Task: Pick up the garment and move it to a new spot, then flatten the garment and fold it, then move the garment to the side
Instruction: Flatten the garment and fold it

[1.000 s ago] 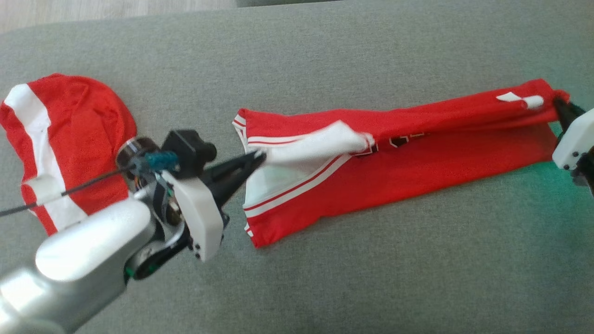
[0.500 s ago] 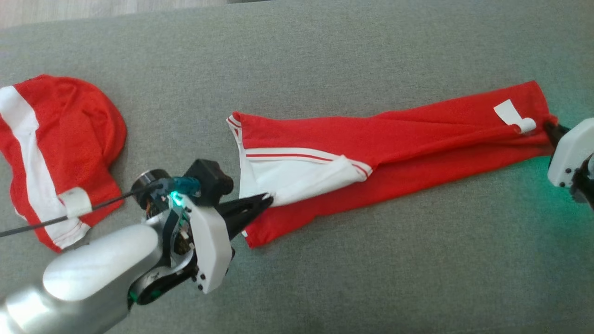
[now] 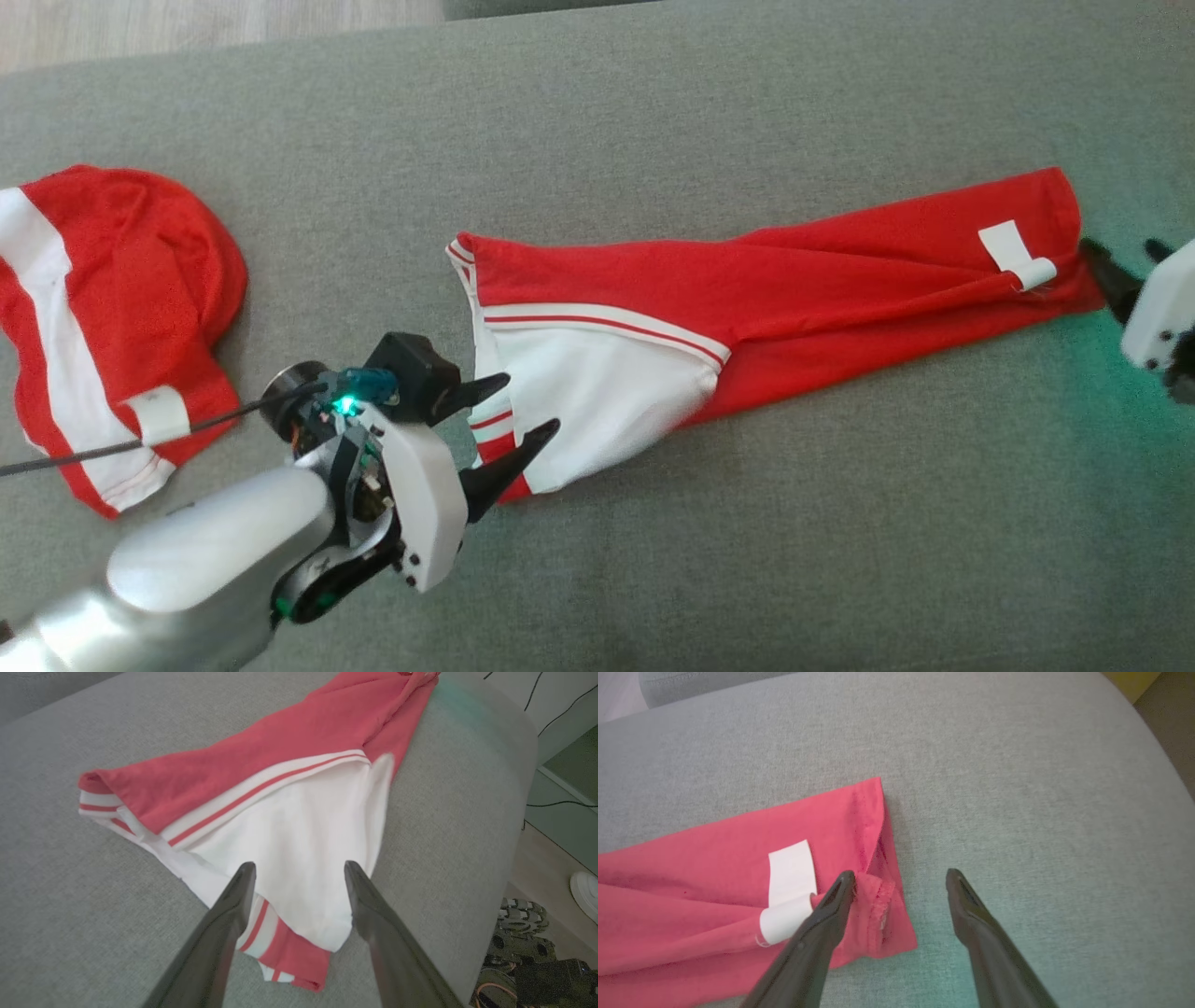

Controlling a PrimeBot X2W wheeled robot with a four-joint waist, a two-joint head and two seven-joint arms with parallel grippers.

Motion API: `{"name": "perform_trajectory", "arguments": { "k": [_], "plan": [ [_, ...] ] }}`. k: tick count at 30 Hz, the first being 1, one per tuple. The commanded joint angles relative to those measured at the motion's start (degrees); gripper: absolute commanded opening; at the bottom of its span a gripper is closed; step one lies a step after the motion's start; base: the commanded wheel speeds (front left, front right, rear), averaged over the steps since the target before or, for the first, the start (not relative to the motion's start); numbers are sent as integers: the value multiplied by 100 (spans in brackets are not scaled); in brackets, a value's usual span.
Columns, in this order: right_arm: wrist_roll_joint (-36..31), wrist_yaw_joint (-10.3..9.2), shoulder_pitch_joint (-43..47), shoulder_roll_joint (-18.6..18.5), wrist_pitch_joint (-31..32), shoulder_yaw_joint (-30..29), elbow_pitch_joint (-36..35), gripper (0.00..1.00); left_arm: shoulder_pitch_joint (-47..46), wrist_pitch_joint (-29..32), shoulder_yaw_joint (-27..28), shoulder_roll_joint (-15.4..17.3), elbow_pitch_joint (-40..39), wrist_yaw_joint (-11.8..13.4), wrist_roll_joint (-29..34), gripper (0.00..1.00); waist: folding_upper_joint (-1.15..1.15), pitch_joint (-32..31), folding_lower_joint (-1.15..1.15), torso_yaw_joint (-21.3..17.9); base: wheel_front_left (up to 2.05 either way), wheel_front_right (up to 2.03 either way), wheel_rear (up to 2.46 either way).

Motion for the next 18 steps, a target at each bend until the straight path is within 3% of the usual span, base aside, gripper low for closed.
{"name": "perform_trajectory", "arguments": {
  "k": [1,10,15,18],
  "plan": [
    [44,-5,32,-222,-78,-30,-158,100,-116,-122,364,84,-70,60,10,100,0,-23,0,-5,0,0,0],
    [-35,-5,-175,-196,-788,-435,-682,100,179,-1306,980,-154,466,604,-102,100,0,-280,0,-54,0,0,0],
    [-145,-5,57,106,-1489,-618,-1284,100,458,-2568,1574,-371,702,1022,-112,100,0,-472,0,-37,0,0,0],
    [-277,-5,415,305,-1898,-636,-1688,100,711,-2927,2053,-556,764,1229,-89,100,0,-569,0,-1,0,0,0]
  ]
}}
